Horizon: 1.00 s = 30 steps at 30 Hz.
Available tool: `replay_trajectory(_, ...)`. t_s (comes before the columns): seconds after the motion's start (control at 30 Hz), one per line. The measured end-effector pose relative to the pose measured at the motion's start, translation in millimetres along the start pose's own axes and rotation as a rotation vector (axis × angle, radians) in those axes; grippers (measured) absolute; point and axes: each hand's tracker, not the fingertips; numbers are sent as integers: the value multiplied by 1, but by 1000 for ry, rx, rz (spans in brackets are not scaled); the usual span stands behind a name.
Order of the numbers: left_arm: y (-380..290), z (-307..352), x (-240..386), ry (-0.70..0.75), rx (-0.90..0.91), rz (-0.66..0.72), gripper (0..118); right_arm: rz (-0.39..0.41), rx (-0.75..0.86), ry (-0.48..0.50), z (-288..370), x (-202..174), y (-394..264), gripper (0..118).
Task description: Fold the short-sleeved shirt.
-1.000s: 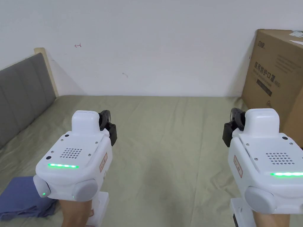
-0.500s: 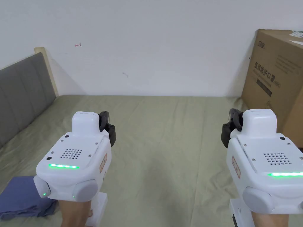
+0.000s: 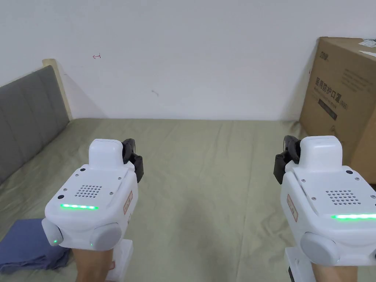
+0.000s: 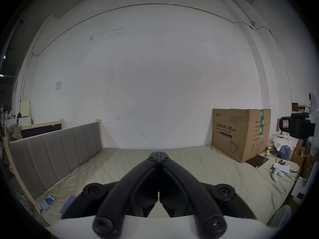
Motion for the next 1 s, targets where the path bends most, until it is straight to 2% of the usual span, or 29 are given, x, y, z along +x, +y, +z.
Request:
replay_trajectory(0.8, -2, 0, -4, 29, 1, 0, 2, -4, -3, -2, -1, -3, 0, 0)
replay_trajectory(0.83, -3, 1, -4, 32, 12, -6, 11, -3, 0, -9, -1, -3, -1, 0)
replay_trajectory(0.87, -3, 1, -4, 27, 17, -6, 33, -1, 6, -16, 0, -4, -2, 5)
replay_trajectory(0.9, -3, 1, -5, 24, 15, -6, 56, 1, 8, -16, 0, -3, -2, 15)
replay_trajectory(0.93, -2, 1, -5, 19, 13, -6, 78, 0, 7, -16, 0, -2, -2, 28)
replay_trajectory(0.97, -2, 0, -4, 16, 13, -7, 98, -2, 5, -16, -1, -2, -2, 49)
replay_trajectory(1.0, -3, 1, -5, 16, 19, -10, 105, -5, 2, -13, -1, -2, -2, 67)
